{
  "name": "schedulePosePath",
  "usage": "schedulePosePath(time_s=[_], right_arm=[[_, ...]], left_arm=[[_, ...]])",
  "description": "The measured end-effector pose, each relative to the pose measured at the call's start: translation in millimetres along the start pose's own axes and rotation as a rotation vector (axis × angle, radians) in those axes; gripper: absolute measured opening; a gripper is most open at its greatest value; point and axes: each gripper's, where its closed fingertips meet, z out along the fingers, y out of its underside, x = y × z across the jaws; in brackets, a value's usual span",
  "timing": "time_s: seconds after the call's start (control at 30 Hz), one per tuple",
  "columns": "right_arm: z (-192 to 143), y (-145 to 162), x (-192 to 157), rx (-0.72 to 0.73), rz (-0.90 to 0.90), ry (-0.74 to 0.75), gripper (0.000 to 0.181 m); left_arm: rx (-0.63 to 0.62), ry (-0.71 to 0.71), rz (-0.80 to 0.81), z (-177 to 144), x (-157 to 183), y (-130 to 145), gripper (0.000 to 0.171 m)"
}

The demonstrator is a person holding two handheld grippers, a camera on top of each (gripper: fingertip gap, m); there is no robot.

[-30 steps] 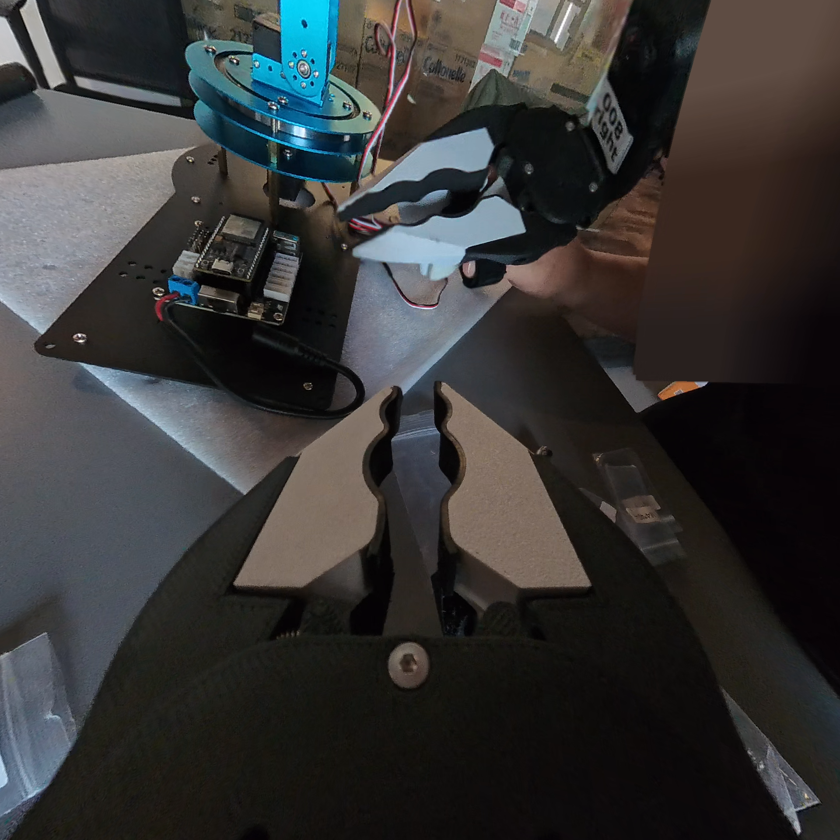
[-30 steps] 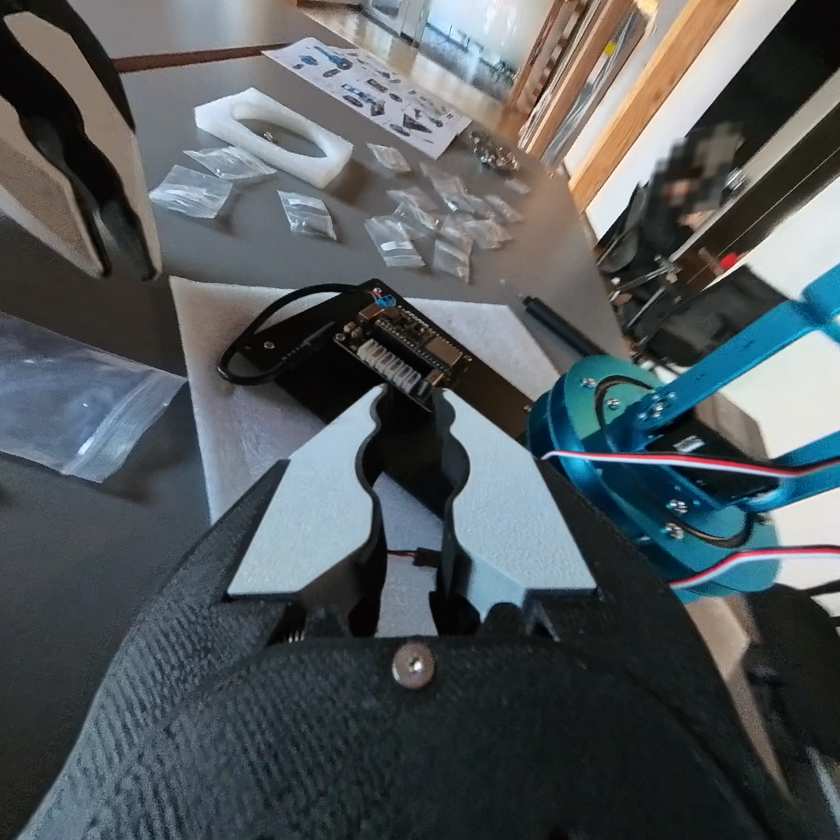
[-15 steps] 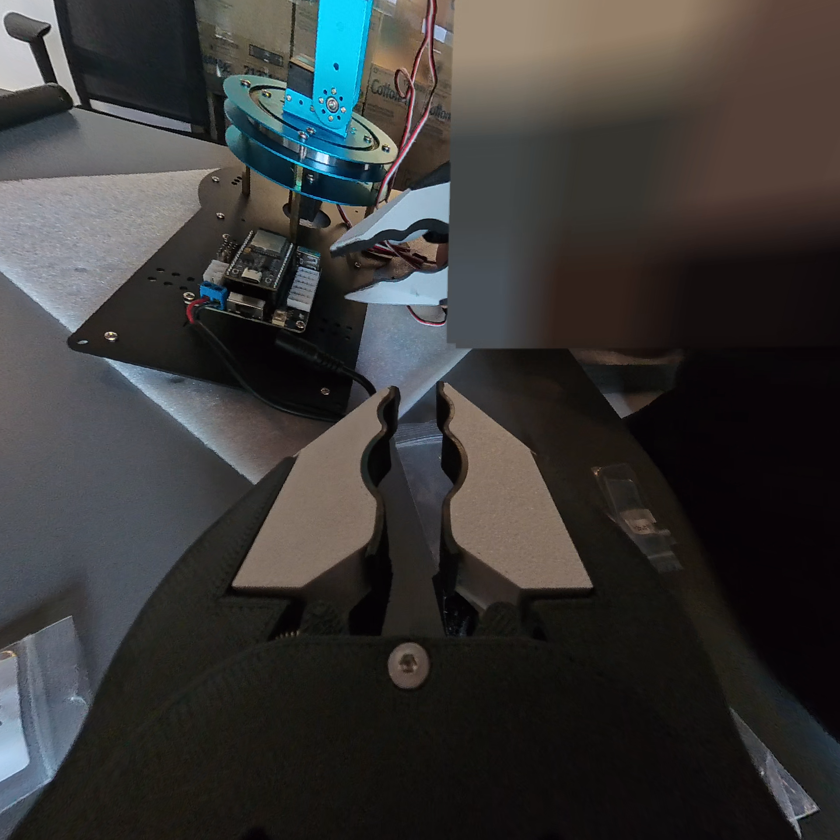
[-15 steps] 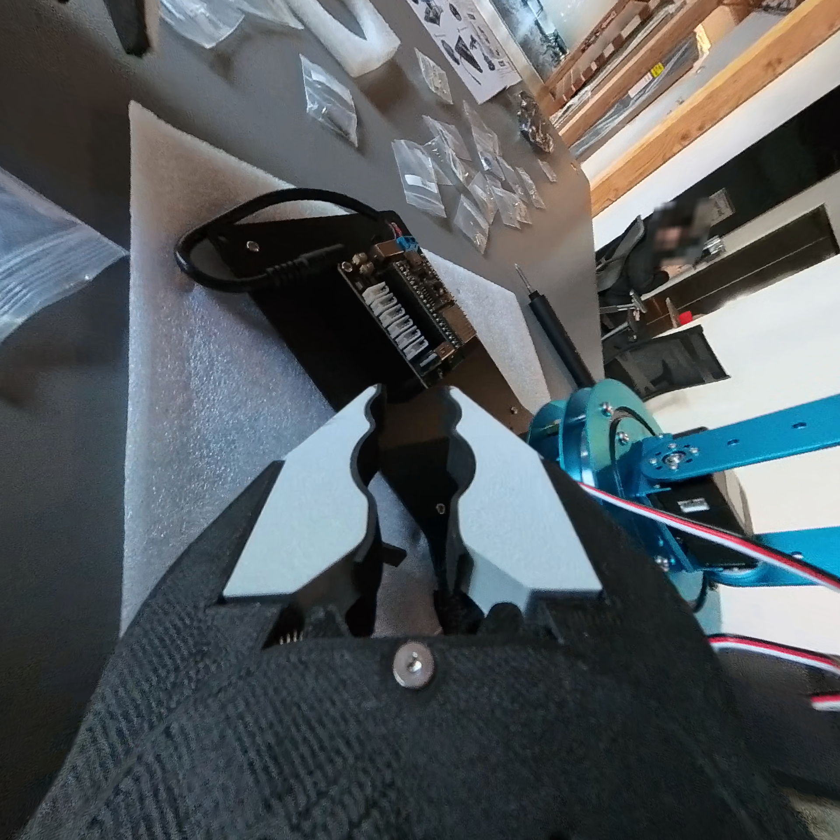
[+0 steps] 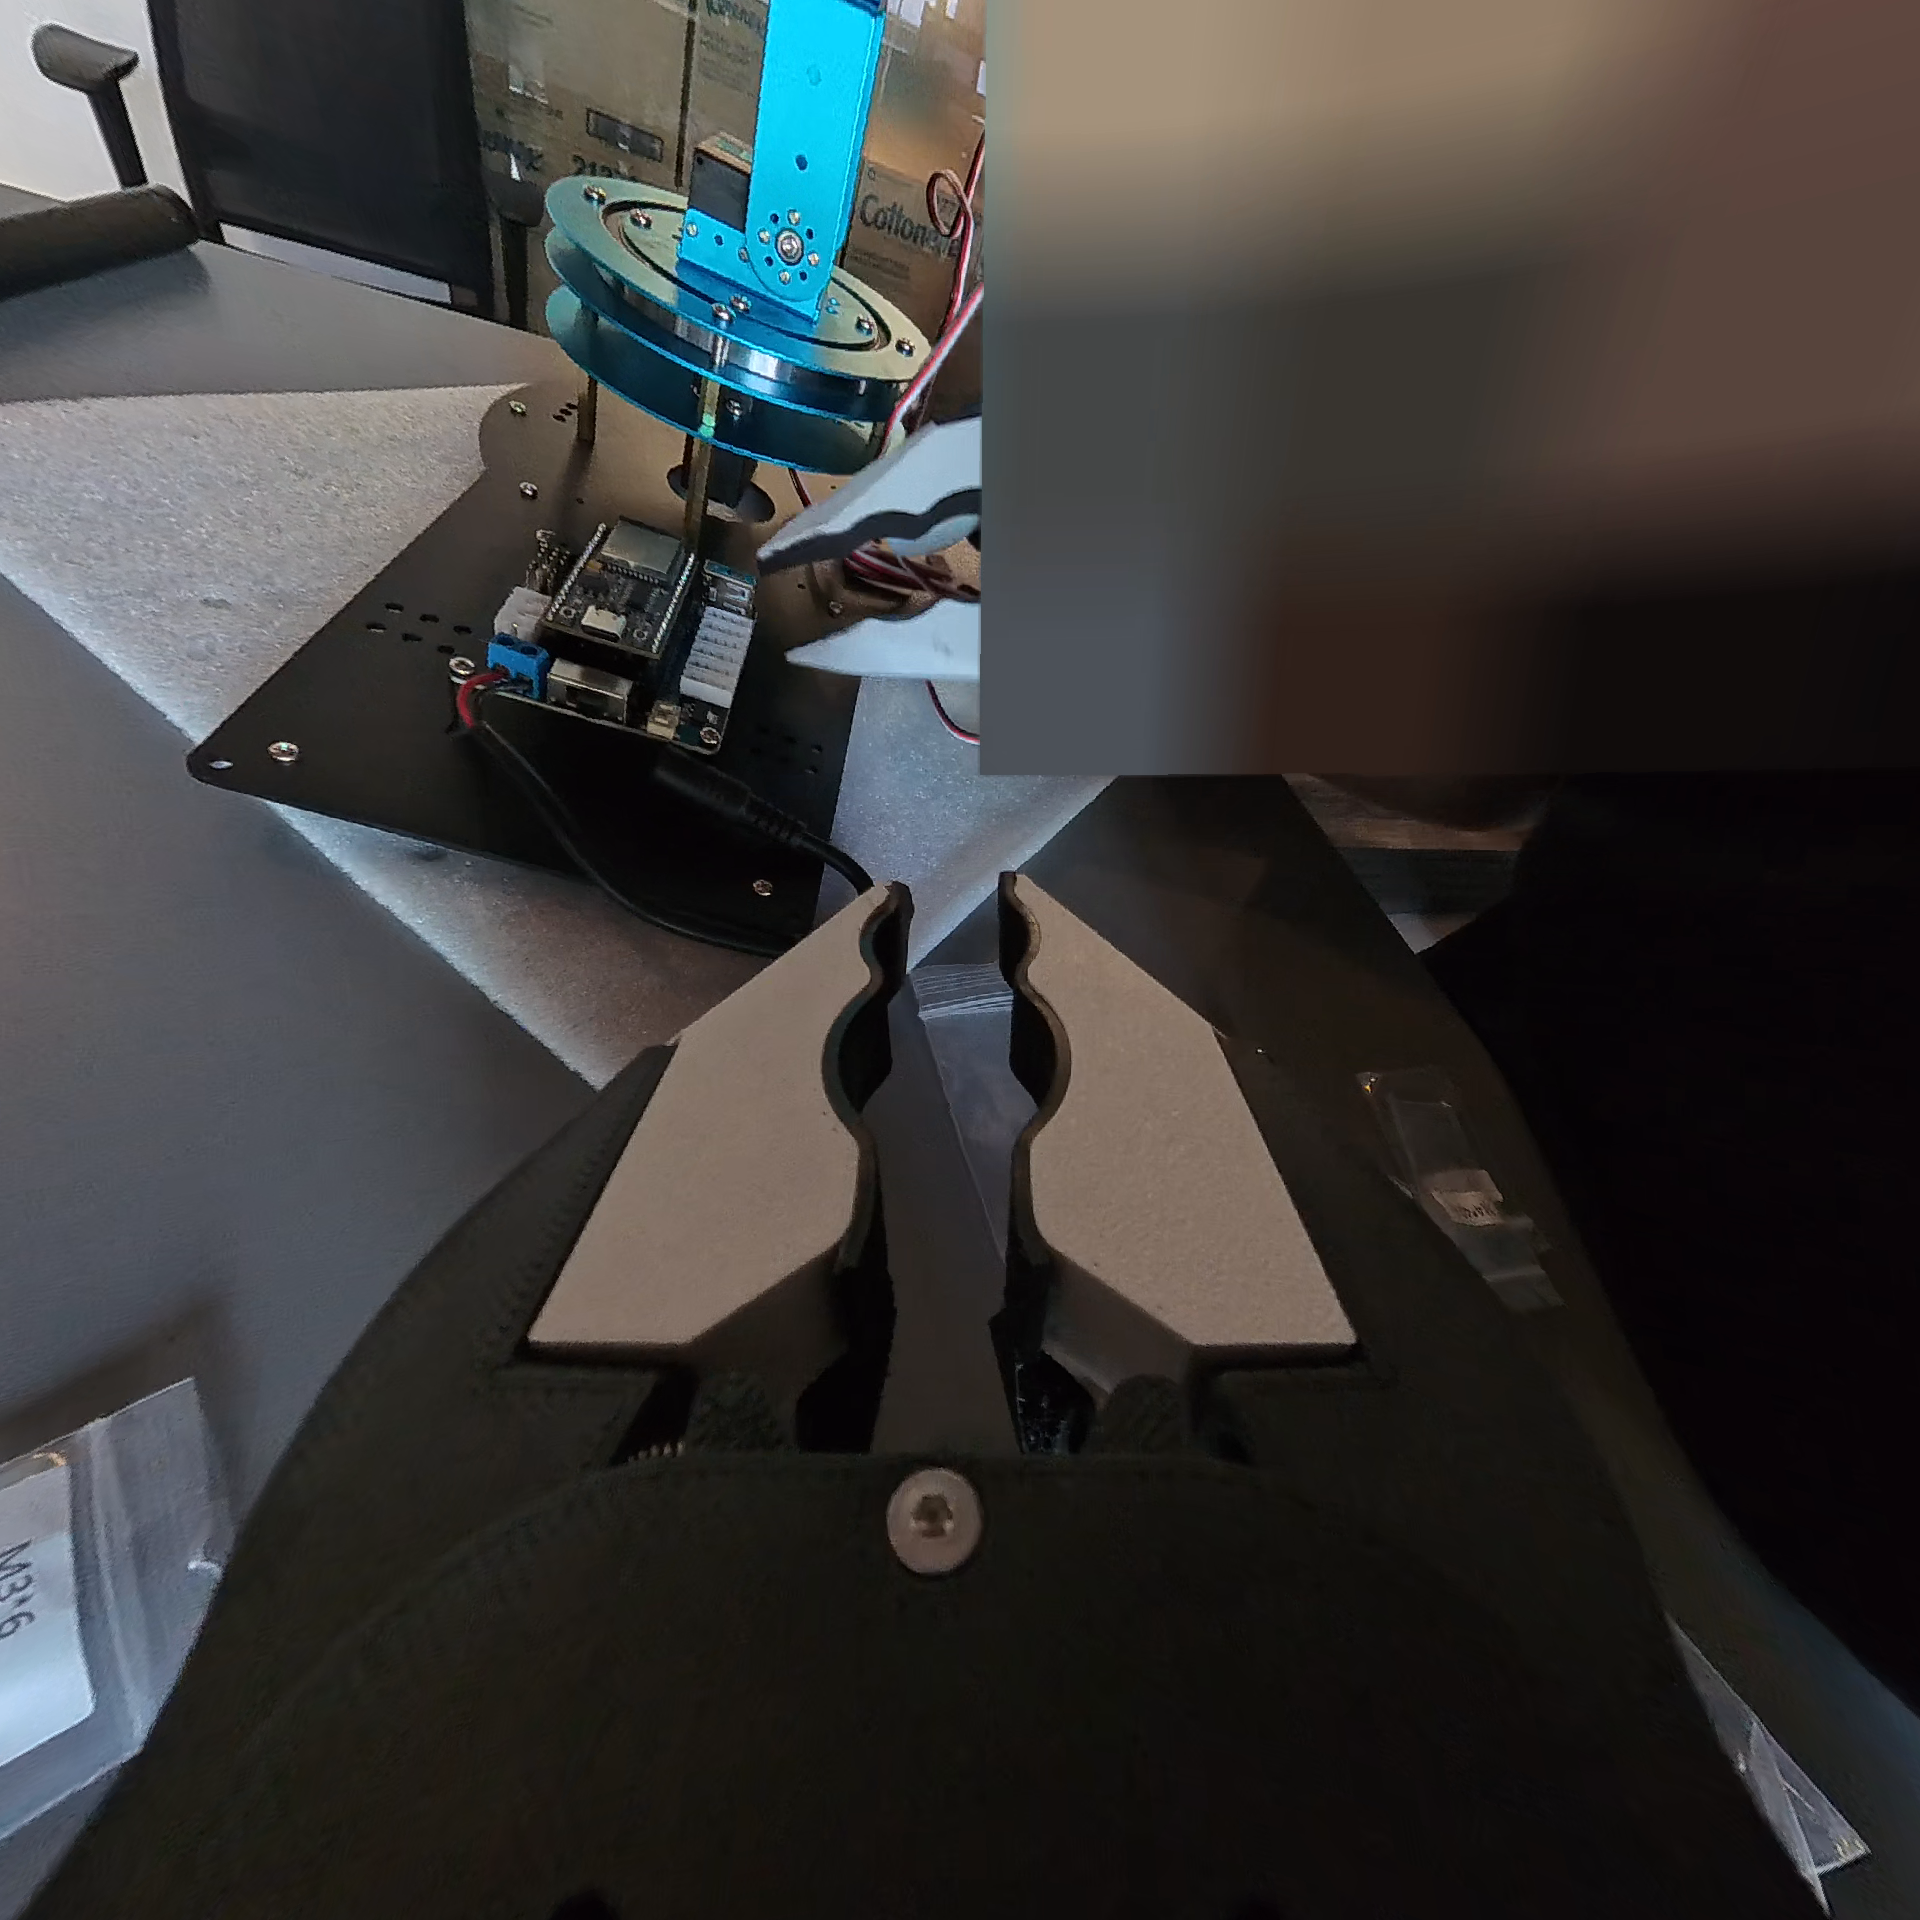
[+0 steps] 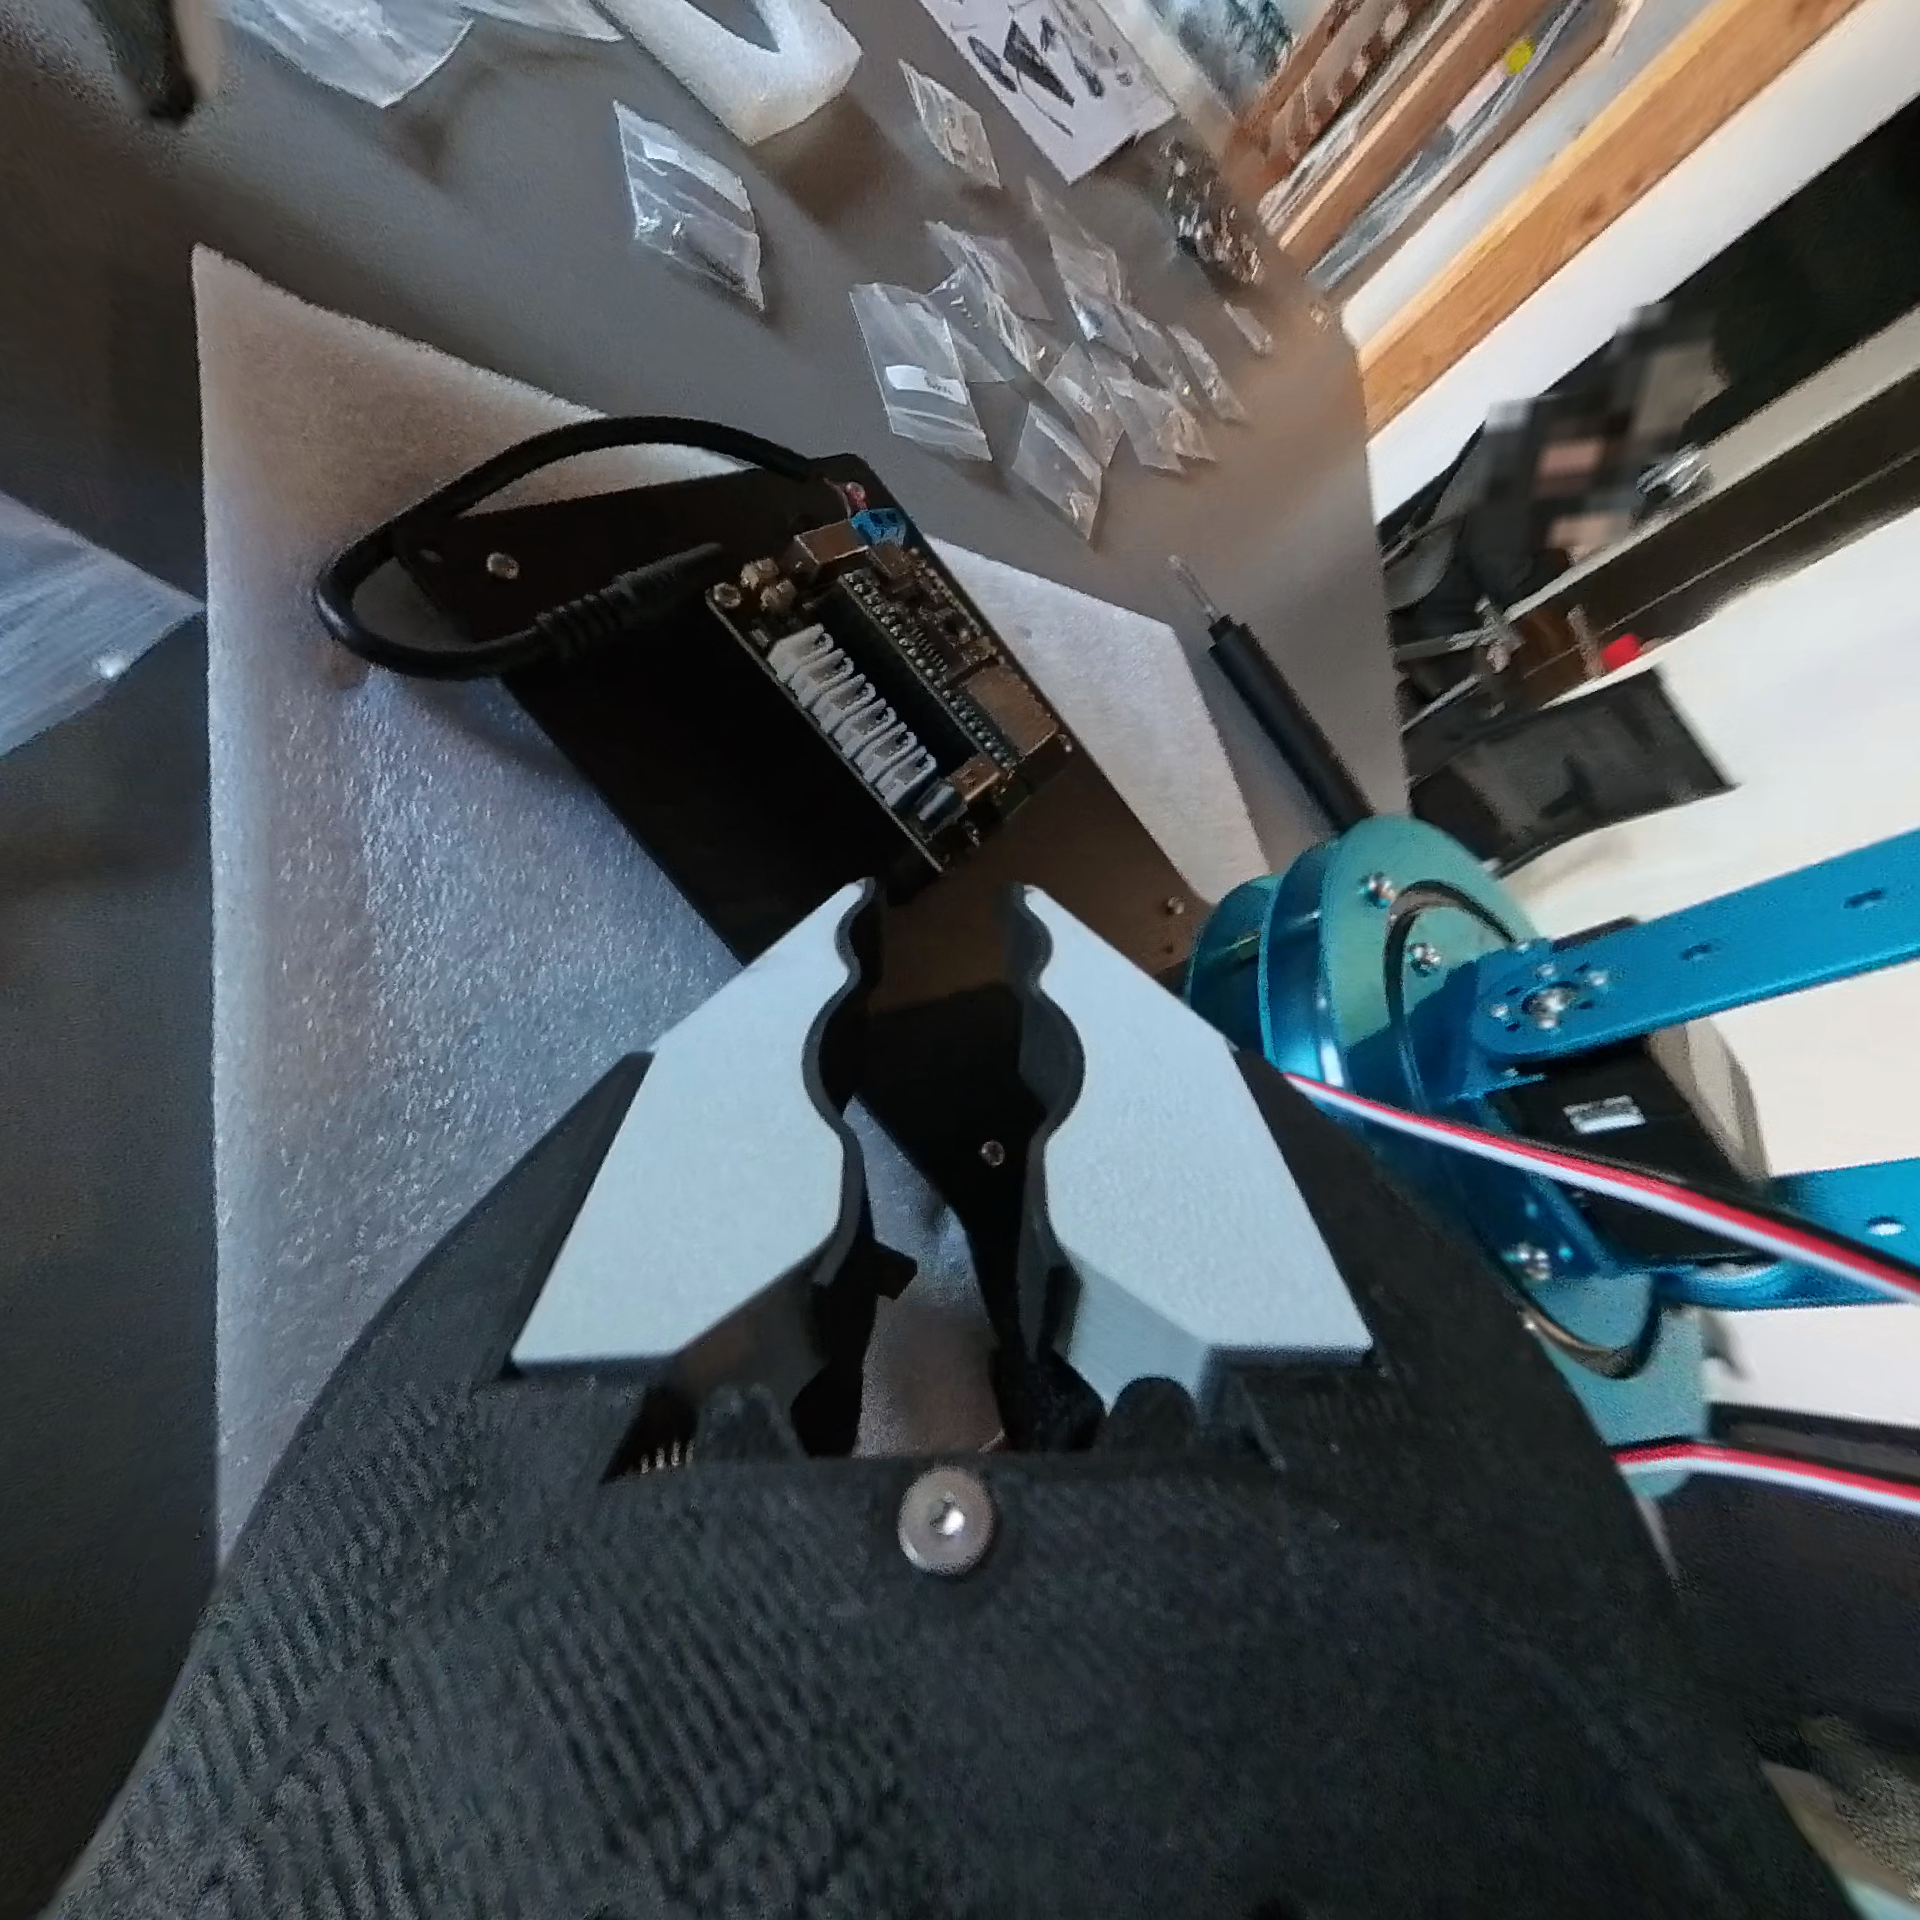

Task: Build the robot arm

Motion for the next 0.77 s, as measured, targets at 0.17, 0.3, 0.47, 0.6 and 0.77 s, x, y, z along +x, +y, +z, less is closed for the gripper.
schedulePosePath(time_s=[0.17, 0.3, 0.47, 0.6, 0.77], right_arm=[[2.9, 7.3, 0.3, -0.080, 0.244, -0.068, 0.023], [5.3, 1.3, -10.3, -0.100, 0.400, -0.167, 0.022], [11.3, 8.3, -8.9, -0.144, 0.469, -0.170, 0.016], [12.9, 9.9, -8.9, -0.153, 0.475, -0.173, 0.014], [13.8, 10.2, -9.3, -0.152, 0.494, -0.191, 0.012]], left_arm=[[-0.005, 0.007, 0.003, 2.3, 2.1, 0.5, 0.015], [-0.010, 0.008, 0.007, 2.1, 3.6, 1.0, 0.015], [-0.005, 0.012, 0.012, 1.2, 6.2, -0.8, 0.015], [-0.014, 0.015, 0.015, 2.5, 6.9, 0.8, 0.015], [-0.019, 0.018, 0.000, 3.3, 4.5, 2.8, 0.016]])
